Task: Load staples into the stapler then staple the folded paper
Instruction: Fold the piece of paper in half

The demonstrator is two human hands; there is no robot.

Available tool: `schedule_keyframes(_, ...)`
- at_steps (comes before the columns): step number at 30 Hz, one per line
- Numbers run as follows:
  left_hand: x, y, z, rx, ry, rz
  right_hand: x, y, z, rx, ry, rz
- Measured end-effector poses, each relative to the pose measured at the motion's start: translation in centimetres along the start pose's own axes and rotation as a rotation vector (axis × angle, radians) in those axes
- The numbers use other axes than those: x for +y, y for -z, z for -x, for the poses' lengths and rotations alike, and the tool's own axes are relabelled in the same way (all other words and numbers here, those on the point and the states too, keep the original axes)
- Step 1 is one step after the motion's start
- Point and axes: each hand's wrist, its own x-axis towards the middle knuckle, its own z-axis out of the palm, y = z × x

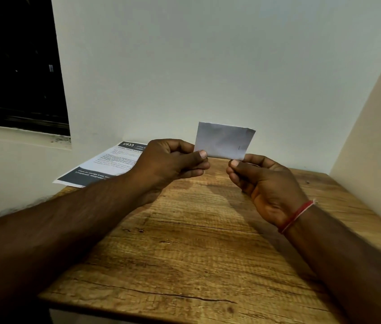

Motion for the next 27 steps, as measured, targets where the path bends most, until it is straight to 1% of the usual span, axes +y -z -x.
schedule_keyframes(4, 0.27, 0.11, 0.07, 0.018, -0.037, -0.015, -0.19, 0.08, -0.12, -0.022, 0.031, 0.038)
schedule_keyframes(8, 0.25, 0.22, 0.05, 0.019, -0.038, -0.018, -0.01, 0.01, -0.07, -0.067, 0.042, 0.053)
schedule_keyframes(13, 0.07, 0.06, 0.05, 0.001, -0.027, 0.007, -0.02, 0.12, -0.03, -0.040, 0.101, 0.048)
schedule_keyframes(22, 0.09, -0.29, 0.44, -0.015, -0.017, 0.058, -0.41, -0.16, 0.32, -0.011, 0.126, -0.023)
schedule_keyframes(27, 0.21, -0.39, 0.48, -0.003, -0.016, 0.073, -0.45, -0.26, 0.42, 0.005, 0.200, 0.012)
